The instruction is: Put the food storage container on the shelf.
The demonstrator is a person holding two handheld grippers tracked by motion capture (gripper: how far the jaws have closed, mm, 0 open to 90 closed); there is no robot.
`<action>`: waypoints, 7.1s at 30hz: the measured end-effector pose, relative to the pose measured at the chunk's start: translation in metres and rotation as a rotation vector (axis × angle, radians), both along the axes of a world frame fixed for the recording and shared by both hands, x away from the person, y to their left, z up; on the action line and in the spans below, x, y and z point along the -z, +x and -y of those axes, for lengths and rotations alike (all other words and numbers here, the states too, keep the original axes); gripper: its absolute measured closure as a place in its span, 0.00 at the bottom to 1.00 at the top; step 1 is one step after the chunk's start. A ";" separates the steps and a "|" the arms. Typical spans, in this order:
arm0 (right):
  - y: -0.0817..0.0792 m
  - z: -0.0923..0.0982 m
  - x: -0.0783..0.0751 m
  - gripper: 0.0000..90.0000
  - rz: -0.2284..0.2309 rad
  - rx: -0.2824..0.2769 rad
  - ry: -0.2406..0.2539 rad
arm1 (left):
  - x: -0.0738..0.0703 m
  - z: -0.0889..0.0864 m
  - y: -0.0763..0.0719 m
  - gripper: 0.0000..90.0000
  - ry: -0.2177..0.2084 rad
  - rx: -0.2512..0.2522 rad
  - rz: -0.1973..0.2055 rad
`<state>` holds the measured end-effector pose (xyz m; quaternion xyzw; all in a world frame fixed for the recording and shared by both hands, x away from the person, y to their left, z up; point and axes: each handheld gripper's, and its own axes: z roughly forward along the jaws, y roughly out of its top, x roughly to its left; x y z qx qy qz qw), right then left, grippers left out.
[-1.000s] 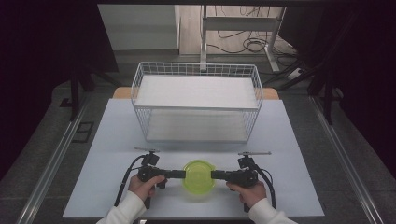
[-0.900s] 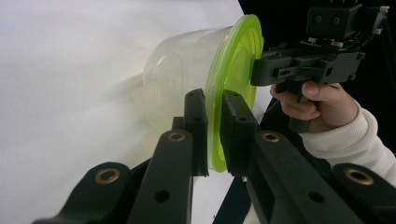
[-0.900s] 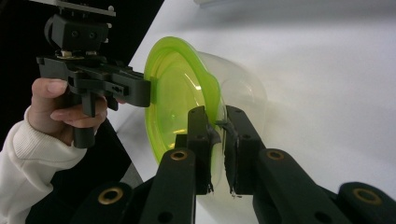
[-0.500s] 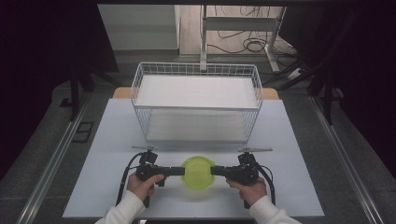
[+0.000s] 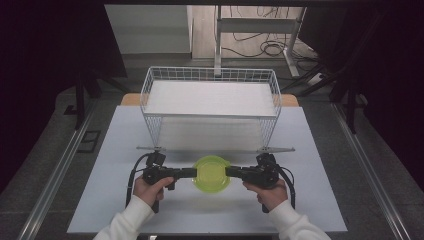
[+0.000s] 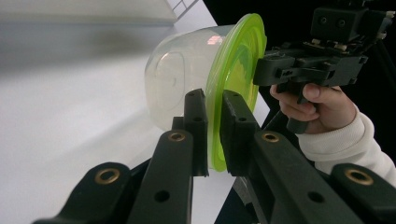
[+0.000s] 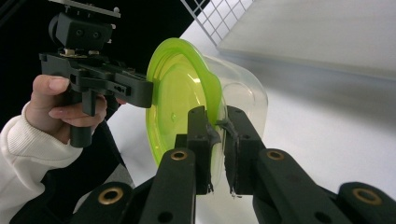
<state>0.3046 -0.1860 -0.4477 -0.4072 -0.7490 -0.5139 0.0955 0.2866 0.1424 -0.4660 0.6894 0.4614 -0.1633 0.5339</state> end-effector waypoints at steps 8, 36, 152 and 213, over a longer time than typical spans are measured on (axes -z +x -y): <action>0.009 -0.001 -0.016 0.90 0.030 0.000 0.009 | -0.017 -0.002 0.011 0.91 -0.007 -0.001 0.029; 0.039 -0.004 -0.070 0.90 0.121 0.009 0.016 | -0.068 -0.004 0.041 0.91 -0.025 -0.021 0.106; 0.208 -0.020 -0.124 0.65 -0.129 0.223 0.099 | -0.111 -0.020 0.220 0.61 -0.177 -0.142 -0.108; 0.015 0.069 0.013 0.28 0.217 0.090 -0.225 | 0.030 -0.062 0.001 0.30 0.355 -0.135 0.160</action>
